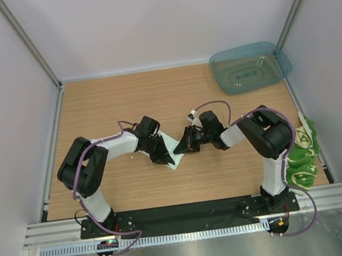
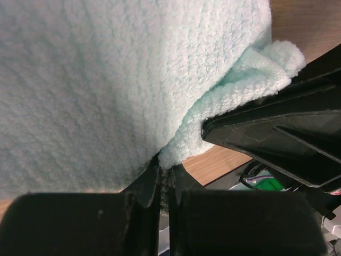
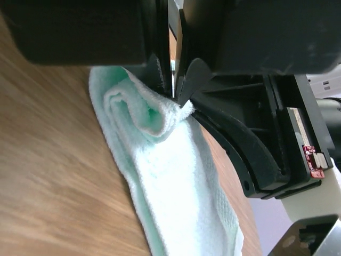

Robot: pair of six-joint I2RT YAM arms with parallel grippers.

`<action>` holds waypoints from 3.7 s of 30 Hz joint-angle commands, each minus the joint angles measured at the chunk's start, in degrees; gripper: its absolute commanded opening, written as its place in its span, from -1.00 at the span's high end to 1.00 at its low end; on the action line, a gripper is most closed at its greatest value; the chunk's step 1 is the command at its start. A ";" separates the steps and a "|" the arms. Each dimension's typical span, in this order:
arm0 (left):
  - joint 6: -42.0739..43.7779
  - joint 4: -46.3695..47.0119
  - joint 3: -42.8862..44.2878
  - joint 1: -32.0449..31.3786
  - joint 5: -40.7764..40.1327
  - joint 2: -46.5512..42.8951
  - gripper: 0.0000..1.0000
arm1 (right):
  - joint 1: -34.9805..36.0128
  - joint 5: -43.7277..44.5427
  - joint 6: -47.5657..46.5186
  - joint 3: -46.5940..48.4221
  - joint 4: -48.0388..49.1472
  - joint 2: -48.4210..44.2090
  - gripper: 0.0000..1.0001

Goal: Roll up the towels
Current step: Roll the towel

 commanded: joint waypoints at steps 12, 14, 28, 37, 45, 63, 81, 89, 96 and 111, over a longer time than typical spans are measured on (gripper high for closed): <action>3.64 -3.66 -2.91 0.89 -6.03 0.46 0.81 | -1.72 1.04 -1.33 1.44 5.23 3.62 0.77; 3.82 -3.66 -3.35 0.89 -6.56 -0.15 0.51 | -1.72 1.22 -1.42 1.52 5.23 3.80 0.78; 8.30 -18.06 1.20 0.71 -20.88 -10.70 0.00 | -1.81 1.75 -1.68 1.35 4.97 3.89 0.80; 9.00 -20.97 4.03 0.54 -22.19 -10.26 0.07 | -1.72 1.92 -2.03 1.26 4.97 3.88 0.81; 13.21 -30.54 15.78 -12.71 -46.27 -12.91 0.47 | -1.45 2.01 -2.21 1.52 5.06 4.24 0.81; 27.54 -20.71 16.25 -22.14 -45.76 -2.45 0.15 | -1.45 1.66 -2.38 1.88 4.62 4.67 0.82; 25.79 -14.47 7.11 -17.92 -42.51 -0.60 -0.02 | -1.37 1.22 -2.30 3.02 3.48 5.64 0.84; 24.56 -11.05 3.50 -17.92 -37.50 0.72 0.11 | -1.45 0.60 -2.56 4.69 1.98 6.08 0.85; 22.63 -8.94 1.74 -17.92 -33.02 0.72 0.21 | -1.37 0.16 -5.10 10.04 -3.20 8.10 0.84; 22.71 -9.28 4.47 -18.27 -32.05 6.52 0.21 | -1.80 -1.42 -6.95 16.11 -6.37 11.53 0.84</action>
